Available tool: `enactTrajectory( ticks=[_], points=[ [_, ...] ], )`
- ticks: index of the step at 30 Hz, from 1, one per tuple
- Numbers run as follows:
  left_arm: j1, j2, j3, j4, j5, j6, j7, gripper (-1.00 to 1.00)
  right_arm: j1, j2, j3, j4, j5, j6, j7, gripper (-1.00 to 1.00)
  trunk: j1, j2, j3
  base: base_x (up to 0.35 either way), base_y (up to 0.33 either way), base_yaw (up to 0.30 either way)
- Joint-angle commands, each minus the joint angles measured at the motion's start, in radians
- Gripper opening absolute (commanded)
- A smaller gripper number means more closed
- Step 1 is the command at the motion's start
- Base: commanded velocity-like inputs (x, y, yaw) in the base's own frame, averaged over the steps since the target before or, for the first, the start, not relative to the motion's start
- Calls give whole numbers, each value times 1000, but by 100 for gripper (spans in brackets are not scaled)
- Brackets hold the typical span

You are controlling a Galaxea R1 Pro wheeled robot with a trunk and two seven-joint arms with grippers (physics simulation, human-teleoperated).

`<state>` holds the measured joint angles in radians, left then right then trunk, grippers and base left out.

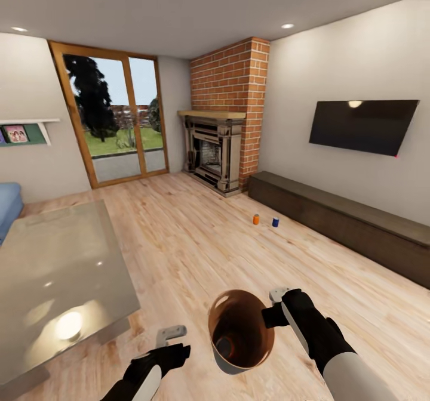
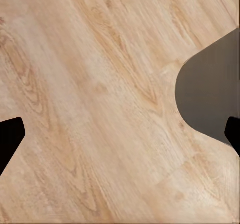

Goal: Put the three can of soda from the living room inside the tash can in the kitchen.

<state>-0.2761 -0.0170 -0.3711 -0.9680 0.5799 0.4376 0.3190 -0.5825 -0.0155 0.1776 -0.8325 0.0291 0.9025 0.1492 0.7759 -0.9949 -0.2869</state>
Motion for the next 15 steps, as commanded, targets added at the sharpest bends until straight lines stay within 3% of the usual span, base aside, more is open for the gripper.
enactTrajectory(
  ticks=[1,7,15],
  points=[
    [0,0,-3,0,0,0,0,100,0,0,0,0,-18,1,6,-100,0,0,0,136,-247,-246],
    [0,0,-9,0,0,-2,0,100,0,0,0,0,-18,1,6,-100,0,0,0,176,-255,-215],
    [0,0,-10,1,-1,-22,0,100,0,0,1,0,-18,1,6,-100,0,0,0,263,-219,-44]
  ],
)
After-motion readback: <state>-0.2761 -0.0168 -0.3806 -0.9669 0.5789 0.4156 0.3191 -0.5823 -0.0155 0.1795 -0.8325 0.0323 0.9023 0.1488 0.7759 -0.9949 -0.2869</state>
